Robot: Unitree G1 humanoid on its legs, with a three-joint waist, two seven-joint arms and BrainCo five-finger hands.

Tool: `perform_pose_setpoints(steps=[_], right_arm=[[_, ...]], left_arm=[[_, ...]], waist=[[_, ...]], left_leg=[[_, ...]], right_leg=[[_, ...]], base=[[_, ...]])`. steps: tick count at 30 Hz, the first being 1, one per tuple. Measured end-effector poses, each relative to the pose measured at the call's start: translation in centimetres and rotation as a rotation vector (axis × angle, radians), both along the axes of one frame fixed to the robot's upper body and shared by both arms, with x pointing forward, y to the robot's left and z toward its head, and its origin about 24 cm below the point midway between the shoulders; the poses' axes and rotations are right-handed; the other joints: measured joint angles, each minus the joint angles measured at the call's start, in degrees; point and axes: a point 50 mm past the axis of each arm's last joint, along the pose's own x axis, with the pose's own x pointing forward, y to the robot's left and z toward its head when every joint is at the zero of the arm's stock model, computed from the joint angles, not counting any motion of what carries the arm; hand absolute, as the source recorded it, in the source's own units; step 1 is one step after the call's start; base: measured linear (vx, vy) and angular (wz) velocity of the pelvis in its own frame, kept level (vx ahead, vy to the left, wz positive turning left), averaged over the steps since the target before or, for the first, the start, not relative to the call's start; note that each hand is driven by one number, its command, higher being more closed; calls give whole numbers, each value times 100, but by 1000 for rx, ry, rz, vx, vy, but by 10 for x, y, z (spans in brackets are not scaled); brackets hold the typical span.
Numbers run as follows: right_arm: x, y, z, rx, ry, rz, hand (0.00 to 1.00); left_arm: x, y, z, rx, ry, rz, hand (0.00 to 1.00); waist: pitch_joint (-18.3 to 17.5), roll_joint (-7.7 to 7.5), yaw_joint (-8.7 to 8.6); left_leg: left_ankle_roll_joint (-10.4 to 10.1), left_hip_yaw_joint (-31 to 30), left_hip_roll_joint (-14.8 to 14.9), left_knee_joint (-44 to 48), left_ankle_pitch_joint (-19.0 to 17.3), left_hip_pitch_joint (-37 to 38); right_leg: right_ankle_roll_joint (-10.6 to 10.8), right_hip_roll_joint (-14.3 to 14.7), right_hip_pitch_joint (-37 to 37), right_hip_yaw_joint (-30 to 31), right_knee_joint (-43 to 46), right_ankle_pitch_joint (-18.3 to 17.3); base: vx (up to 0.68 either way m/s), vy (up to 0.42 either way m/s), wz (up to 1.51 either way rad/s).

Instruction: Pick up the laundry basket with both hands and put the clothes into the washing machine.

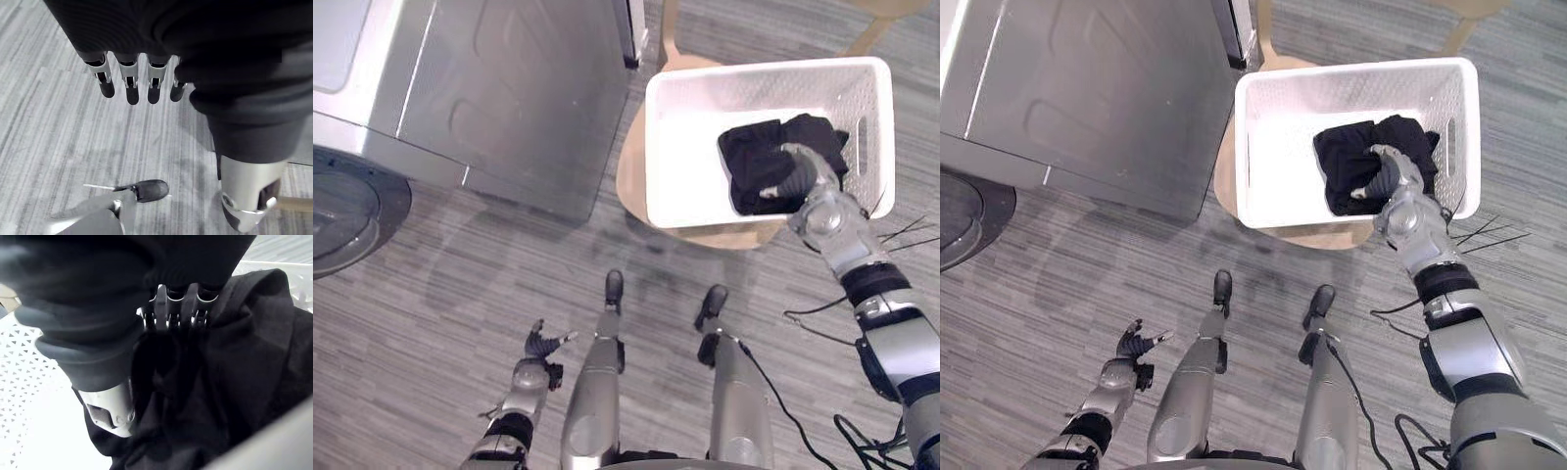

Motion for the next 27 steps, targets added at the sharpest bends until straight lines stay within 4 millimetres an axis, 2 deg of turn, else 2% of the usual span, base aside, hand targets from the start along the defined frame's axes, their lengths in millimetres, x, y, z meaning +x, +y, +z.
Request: perform_pose_setpoints(steps=[3,5,7,10,15,17,20,21,27], right_arm=[[-1,7,-1,42,-6,29,100],[-3,11,-12,87,11,33,100],[-8,26,-26,155,20,71,100],[-15,30,-39,257,27,77,100],[-31,24,-29,511,-117,69,100],[-37,25,-23,602,-190,77,100],[-49,28,-26,729,-242,88,100],[-54,31,-28,769,-258,102,100],[-80,49,-35,939,-325,178,100]], left_arm=[[2,-9,1,-26,-17,-6,0],[2,-12,1,-49,-18,3,0],[-2,-14,-3,-56,0,6,0],[-3,-15,-3,-58,4,6,0],[-8,-11,-7,-53,21,13,0],[-16,-8,-11,-54,41,30,0],[-36,-1,-22,-46,112,55,0],[-45,2,-26,-43,136,69,0],[-85,9,-44,-41,257,103,0]], waist=[[0,-1,2],[-1,0,33],[-1,-1,29],[-2,-2,47],[-30,-22,15],[-103,-44,-1],[-339,-125,-45],[-403,-165,-50],[-1074,-322,-95]], left_leg=[[0,12,8,0,0,2],[5,10,8,-9,4,10],[67,5,-2,-128,197,145],[53,-38,-23,-258,305,427],[85,-202,-91,-321,275,903],[100,-248,-92,-399,265,994],[143,-236,-90,-402,218,1117],[149,-222,-91,-402,185,1239],[166,-75,-98,-402,-4,1613]], right_leg=[[-15,-4,-9,-8,30,-10],[-11,-6,-8,-11,49,-10],[-26,-32,43,-11,152,-65],[-11,-40,272,-28,237,-118],[93,-26,893,-20,34,-208],[128,3,1016,-16,-108,-208],[232,74,1267,8,-435,-96],[199,93,1435,12,-559,-25],[287,214,2065,88,-1302,248]], base=[[-21,-53,0],[13,-53,3],[57,-48,7],[96,-61,15],[69,-39,15],[0,0,0],[35,-3,-3],[64,0,-7],[74,9,-11]])
